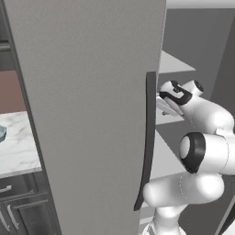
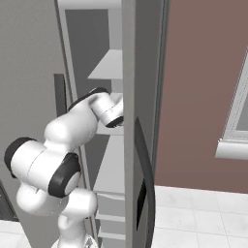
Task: Take the lime and onion out of the freezer and place them in the tupperware container on the counter. Then put the tupperware containing the vegetables back in the freezer.
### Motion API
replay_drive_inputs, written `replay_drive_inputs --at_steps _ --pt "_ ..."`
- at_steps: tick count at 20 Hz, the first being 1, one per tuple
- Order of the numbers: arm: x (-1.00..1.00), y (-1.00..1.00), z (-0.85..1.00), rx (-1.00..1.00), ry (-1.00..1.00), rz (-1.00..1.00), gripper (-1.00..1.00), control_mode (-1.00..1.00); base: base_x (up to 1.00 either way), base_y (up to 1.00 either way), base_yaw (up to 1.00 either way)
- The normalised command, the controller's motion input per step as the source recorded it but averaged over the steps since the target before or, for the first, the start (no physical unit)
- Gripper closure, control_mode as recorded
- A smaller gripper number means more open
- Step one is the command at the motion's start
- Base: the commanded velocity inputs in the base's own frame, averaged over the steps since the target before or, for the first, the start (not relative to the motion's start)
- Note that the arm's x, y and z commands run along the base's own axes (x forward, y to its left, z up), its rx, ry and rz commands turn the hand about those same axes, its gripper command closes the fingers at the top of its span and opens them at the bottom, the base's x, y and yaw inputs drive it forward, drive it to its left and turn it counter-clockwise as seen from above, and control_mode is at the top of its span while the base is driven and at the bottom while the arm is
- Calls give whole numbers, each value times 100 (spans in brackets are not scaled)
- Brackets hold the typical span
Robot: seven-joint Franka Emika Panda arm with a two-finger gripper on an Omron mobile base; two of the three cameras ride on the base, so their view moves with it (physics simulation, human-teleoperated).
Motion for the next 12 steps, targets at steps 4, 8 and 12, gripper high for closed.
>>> replay_drive_inputs --at_steps 4,8,12 --pt "28 0 -15 2 0 0 -100 -100 0 0 0" --pt "29 0 -17 3 0 0 -100 -100 0 0 0" --pt "33 0 -17 2 0 0 -100 -100 0 0 0"
